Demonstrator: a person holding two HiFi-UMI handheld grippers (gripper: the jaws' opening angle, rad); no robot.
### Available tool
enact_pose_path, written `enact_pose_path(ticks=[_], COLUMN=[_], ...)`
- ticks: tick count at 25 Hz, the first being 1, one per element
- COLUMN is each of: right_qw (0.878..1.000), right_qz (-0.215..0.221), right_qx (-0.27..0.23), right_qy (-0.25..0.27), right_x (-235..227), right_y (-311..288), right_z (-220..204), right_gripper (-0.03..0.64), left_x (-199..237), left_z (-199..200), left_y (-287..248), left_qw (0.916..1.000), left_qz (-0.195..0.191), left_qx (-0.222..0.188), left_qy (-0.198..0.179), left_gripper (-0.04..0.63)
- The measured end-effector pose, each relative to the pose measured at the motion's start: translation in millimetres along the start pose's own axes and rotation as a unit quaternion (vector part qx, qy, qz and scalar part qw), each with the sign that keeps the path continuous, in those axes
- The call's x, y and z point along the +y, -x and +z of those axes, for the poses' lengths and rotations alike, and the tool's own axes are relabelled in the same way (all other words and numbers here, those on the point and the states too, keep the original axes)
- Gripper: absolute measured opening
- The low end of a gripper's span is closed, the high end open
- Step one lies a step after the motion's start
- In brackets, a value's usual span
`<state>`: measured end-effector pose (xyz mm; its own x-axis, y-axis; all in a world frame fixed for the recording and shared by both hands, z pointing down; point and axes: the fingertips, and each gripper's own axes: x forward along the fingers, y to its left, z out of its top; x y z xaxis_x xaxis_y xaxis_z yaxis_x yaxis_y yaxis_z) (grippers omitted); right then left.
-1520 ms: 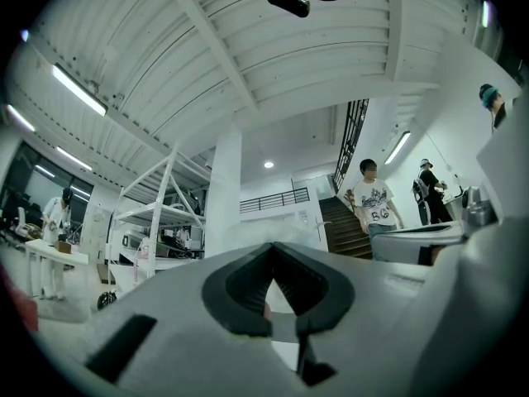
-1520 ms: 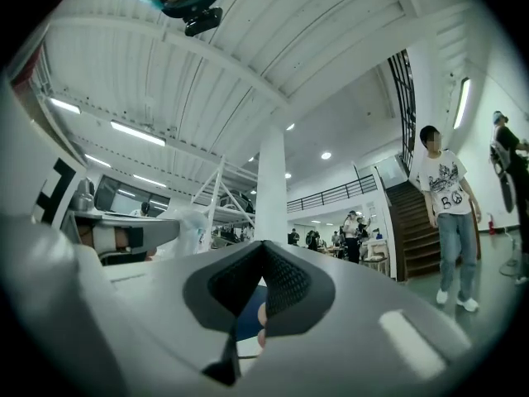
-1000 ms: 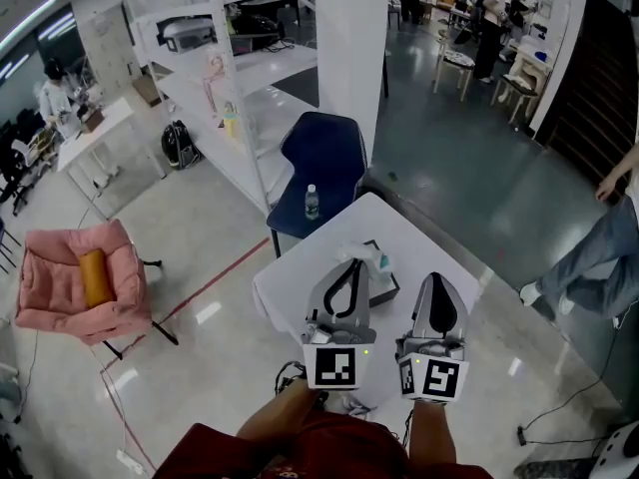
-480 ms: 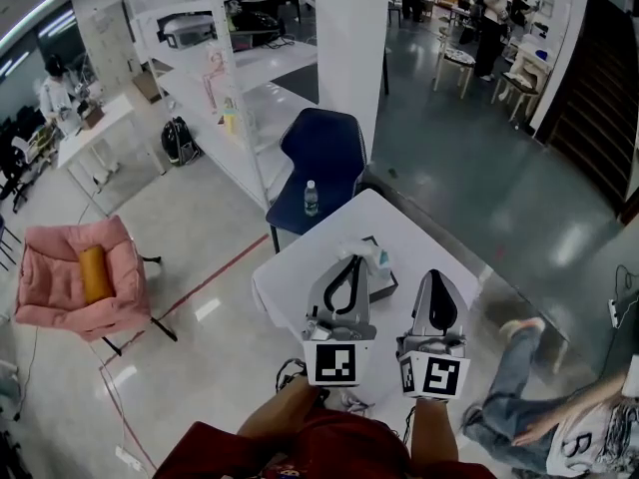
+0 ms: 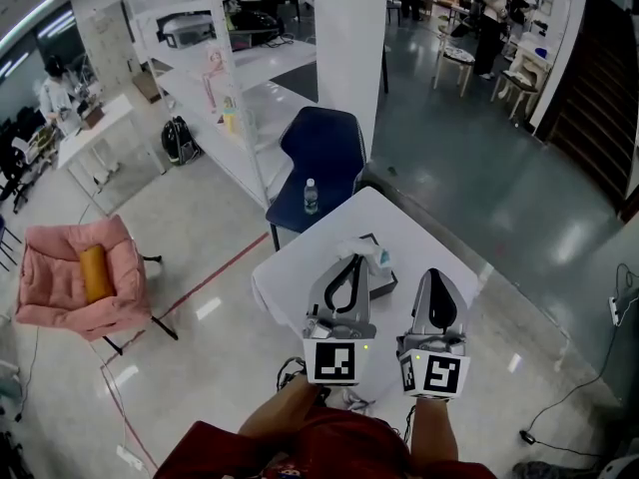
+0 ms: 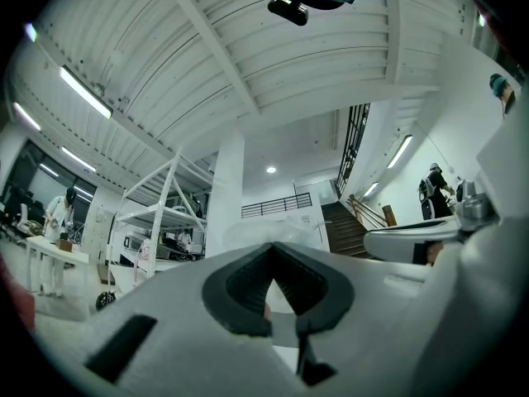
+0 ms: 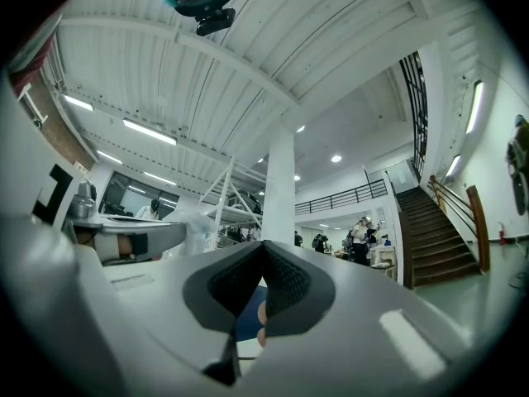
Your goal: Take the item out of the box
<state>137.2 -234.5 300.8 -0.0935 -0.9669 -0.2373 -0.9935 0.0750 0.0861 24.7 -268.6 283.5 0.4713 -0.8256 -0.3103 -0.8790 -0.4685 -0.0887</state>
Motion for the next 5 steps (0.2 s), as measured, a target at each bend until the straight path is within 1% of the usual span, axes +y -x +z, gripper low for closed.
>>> enact_pose_path(ticks=[1, 2, 5], right_qw=[1.000, 1.000, 1.000], right_qz=[0.000, -0.001, -0.002], right_qx=[0.000, 0.000, -0.001], right_qy=[0.000, 0.000, -0.001], right_x=[-0.2, -0.5, -2.4], right_y=[1.3, 2.6, 5.9], right_z=[0.8, 1.7, 4.5], right_gripper=[0.000, 0.000, 0.000], left_x=[-1.1, -2.0, -4.7], left_z=[-0.3, 0.4, 5.3], left_y=[1.0, 1.8, 3.0], left_qw=[0.9999, 0.9999, 0.9999], left_qz=[-0.003, -0.004, 0.001], left_qx=[0.005, 0.005, -0.005], left_qy=[-0.009, -0.008, 0.009], left_gripper=[0.005, 0.005, 0.005])
